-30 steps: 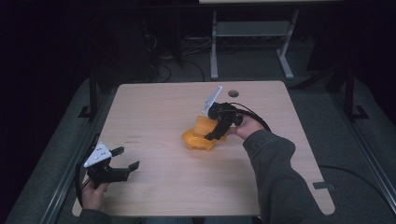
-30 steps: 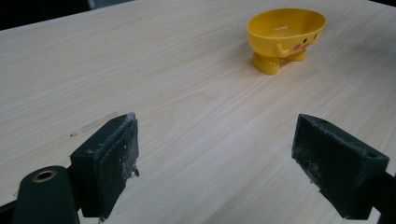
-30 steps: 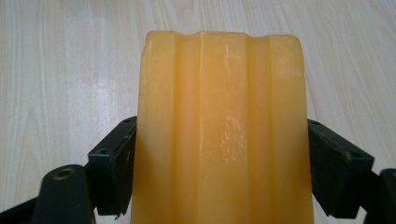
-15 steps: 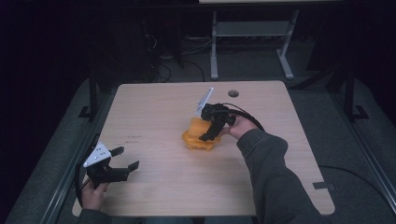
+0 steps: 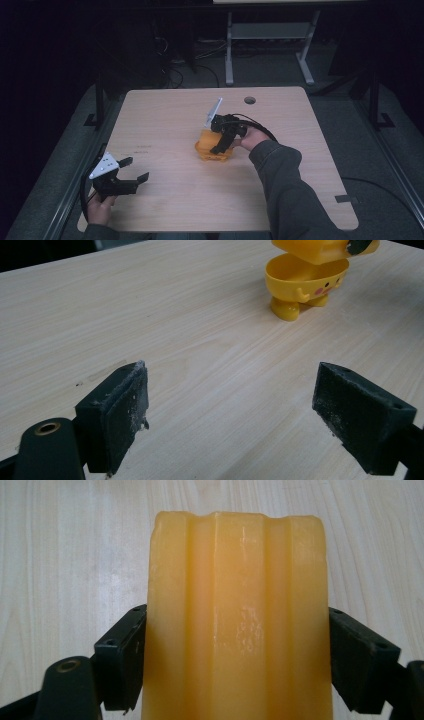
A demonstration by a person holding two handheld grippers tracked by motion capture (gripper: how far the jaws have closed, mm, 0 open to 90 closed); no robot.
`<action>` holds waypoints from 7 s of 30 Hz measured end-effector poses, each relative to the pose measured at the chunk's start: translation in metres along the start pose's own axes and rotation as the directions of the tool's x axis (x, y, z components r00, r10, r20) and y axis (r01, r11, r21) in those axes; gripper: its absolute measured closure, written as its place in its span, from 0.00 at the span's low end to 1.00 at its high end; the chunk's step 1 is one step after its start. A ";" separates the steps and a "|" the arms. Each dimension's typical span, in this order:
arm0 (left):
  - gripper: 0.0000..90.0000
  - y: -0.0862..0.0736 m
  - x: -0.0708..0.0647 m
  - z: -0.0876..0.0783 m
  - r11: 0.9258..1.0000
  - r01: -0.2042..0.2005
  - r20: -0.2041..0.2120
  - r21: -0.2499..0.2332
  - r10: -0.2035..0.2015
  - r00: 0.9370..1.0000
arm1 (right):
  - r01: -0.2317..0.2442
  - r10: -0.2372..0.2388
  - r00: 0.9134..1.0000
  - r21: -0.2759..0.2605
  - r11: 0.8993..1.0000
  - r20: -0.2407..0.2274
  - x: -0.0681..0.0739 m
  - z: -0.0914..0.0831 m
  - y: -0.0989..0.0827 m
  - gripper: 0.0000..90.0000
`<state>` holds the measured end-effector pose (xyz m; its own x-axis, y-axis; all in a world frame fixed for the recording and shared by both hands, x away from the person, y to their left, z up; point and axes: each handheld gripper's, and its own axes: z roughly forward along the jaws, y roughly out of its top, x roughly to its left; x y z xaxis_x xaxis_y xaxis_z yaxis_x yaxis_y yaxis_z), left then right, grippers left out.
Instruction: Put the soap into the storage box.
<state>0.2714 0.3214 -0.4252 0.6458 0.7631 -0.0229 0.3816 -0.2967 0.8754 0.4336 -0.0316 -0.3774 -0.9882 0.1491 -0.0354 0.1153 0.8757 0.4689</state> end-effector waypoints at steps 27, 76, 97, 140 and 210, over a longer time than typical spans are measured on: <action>0.16 0.000 0.000 0.000 1.000 0.004 -0.001 -0.004 -0.004 1.000 | 0.003 -0.003 1.000 0.025 1.000 -0.014 0.000 0.013 0.003 0.23; 0.16 0.000 0.000 0.001 1.000 0.003 0.000 0.002 -0.003 1.000 | -0.018 0.017 0.999 0.010 1.000 0.041 0.005 0.001 0.003 0.20; 0.16 0.000 -0.001 0.002 1.000 -0.005 0.000 0.006 0.005 1.000 | -0.033 0.035 0.998 -0.032 0.999 0.057 0.009 -0.020 -0.009 0.22; 0.16 0.000 -0.002 0.003 1.000 -0.005 -0.001 0.009 0.005 1.000 | -0.121 0.128 0.987 -0.079 0.990 0.101 0.019 -0.054 -0.062 0.23; 0.16 0.000 -0.005 0.005 0.999 -0.036 0.004 0.034 0.036 0.999 | -0.345 0.365 0.925 -0.171 0.923 0.105 0.091 -0.056 -0.200 0.23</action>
<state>0.2718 0.3149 -0.4273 0.6617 0.7497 0.0072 0.3801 -0.3437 0.8587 0.3152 -0.2188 -0.4248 -0.8617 0.5053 0.0461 0.4297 0.6784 0.5959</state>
